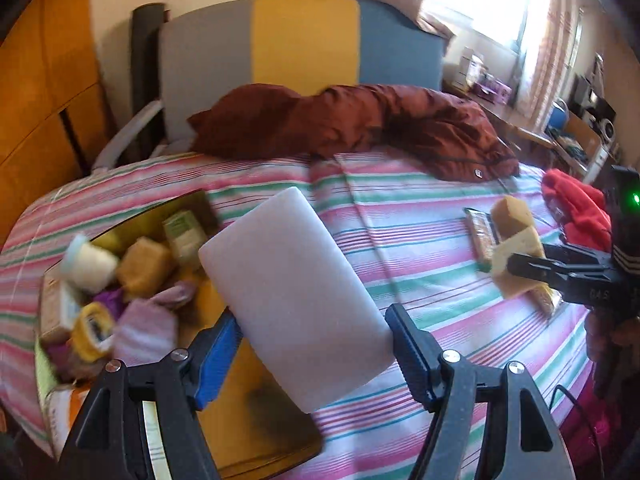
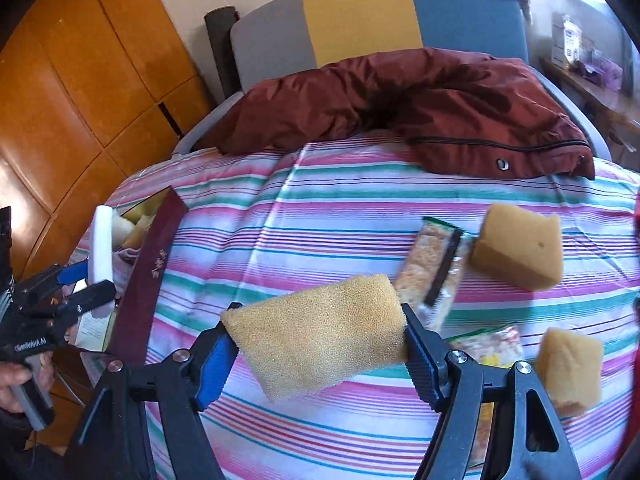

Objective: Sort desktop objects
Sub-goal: 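Carry the white block and sponge over the gold tray with both tools, then open the right tool to drop the sponge while the left tool releases the white block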

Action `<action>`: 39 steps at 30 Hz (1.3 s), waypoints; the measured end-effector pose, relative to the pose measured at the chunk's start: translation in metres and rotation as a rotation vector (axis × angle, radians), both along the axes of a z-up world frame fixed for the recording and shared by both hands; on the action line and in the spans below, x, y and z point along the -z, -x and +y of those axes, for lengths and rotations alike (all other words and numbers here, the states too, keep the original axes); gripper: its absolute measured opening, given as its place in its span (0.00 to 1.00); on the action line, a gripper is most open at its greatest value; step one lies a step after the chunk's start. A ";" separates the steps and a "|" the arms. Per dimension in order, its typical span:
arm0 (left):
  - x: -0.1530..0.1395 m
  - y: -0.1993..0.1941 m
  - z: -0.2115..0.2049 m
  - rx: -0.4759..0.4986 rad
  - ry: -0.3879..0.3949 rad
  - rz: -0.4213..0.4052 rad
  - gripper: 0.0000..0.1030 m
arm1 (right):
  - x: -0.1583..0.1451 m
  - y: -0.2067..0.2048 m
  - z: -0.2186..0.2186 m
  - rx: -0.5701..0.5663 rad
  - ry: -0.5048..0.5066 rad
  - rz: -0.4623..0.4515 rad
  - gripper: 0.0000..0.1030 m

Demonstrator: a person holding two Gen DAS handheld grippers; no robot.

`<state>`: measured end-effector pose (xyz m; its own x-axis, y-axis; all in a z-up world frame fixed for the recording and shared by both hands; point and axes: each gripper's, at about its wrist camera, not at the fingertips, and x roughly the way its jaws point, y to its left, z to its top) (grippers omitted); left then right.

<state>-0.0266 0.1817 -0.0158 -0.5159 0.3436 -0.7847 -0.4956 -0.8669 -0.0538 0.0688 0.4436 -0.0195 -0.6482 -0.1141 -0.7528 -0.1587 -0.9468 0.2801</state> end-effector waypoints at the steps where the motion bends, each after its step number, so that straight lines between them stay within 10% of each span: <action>1: 0.000 0.001 -0.008 -0.018 -0.004 -0.002 0.71 | -0.001 0.000 -0.005 -0.008 0.001 0.003 0.72; 21: -0.012 0.024 -0.175 -0.305 -0.071 0.026 0.72 | -0.041 0.030 -0.178 -0.331 0.034 0.100 0.74; 39: 0.007 0.063 -0.209 -0.219 -0.188 -0.103 0.84 | -0.016 0.068 -0.247 -0.299 0.252 0.020 0.94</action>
<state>-0.0899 -0.0271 -0.0233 -0.5150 0.3773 -0.7697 -0.2820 -0.9225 -0.2635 0.0011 0.1963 -0.0031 -0.5729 -0.4798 -0.6645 0.1217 -0.8515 0.5099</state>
